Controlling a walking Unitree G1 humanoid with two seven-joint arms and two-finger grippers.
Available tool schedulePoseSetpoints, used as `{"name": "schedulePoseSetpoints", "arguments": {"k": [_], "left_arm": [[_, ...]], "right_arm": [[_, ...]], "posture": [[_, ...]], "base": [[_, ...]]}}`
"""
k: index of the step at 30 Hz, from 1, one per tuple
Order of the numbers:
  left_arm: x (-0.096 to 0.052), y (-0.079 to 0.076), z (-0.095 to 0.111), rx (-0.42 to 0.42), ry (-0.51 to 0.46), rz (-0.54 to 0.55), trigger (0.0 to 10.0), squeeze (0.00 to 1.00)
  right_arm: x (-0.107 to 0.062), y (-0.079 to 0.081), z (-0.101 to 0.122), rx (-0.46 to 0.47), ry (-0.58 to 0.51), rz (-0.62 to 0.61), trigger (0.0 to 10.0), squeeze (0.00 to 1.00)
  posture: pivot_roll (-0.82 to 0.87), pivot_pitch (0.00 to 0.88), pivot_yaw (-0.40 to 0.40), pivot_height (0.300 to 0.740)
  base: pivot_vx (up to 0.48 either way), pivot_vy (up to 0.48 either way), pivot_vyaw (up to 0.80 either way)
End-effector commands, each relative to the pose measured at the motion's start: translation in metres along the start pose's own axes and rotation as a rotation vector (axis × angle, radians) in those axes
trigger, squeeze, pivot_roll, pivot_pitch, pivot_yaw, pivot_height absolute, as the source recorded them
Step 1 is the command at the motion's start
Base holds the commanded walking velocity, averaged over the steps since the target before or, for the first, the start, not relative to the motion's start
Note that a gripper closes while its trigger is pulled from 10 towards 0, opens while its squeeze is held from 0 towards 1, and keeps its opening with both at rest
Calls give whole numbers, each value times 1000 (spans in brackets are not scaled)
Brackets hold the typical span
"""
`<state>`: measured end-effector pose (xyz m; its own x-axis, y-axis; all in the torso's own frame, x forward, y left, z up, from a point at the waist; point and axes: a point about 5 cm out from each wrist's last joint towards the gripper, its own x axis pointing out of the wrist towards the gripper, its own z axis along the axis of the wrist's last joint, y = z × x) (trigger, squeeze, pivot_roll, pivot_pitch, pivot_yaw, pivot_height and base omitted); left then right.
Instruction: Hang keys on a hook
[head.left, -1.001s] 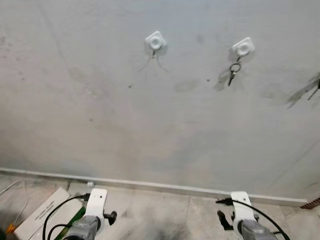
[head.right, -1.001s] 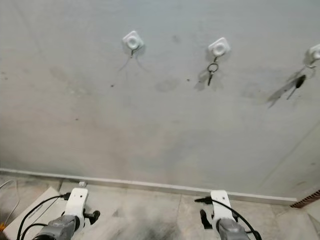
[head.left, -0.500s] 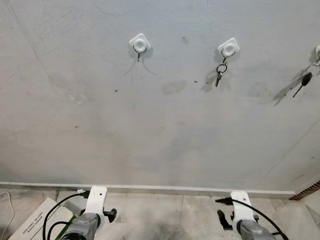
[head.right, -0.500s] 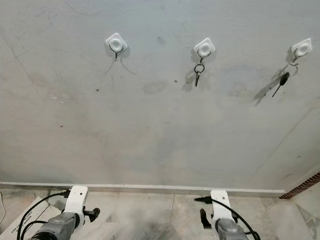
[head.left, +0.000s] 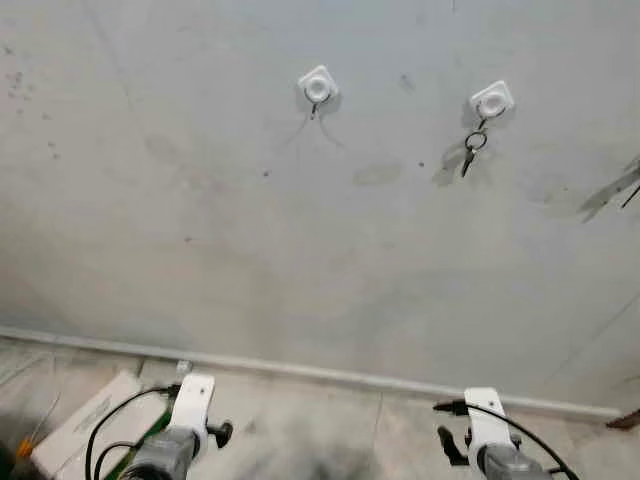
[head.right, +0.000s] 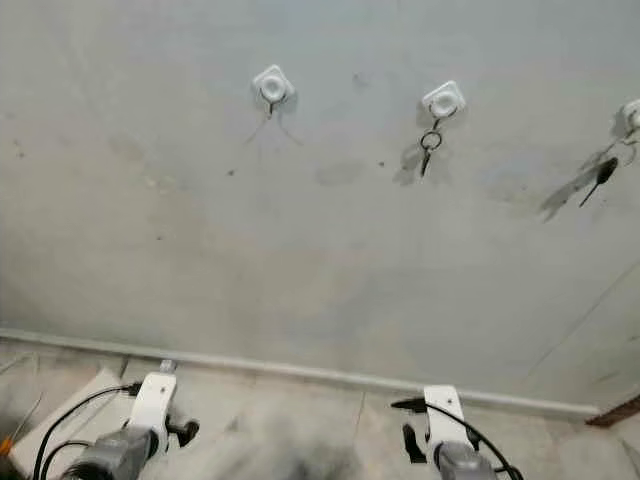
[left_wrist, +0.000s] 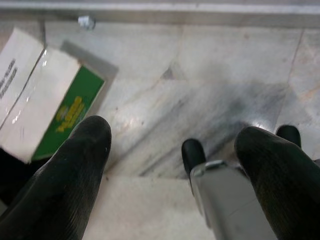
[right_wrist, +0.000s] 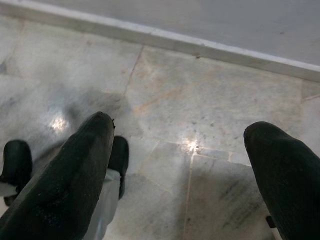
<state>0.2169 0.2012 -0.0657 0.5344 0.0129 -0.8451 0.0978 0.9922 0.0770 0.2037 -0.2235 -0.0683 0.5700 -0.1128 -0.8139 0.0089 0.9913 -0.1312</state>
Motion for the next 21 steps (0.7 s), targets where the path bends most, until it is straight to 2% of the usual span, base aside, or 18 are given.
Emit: {"name": "schedulePoseSetpoints", "arguments": {"k": [1,11,21], "left_arm": [[-1,4,-3,7,18,9,10000,0],[-1,4,-3,20,23,8,10000,0],[0,3,-3,22,23,8,10000,0]], "right_arm": [[0,4,-5,18,14,-2,10000,0],[0,9,-3,1,15,3,10000,0],[-1,4,-8,-3,22,-2,10000,0]], "posture": [[-38,0,34,740],[-38,0,36,740],[-42,0,37,740]], "base": [[-307,0,0],[-307,0,0],[-309,0,0]]}}
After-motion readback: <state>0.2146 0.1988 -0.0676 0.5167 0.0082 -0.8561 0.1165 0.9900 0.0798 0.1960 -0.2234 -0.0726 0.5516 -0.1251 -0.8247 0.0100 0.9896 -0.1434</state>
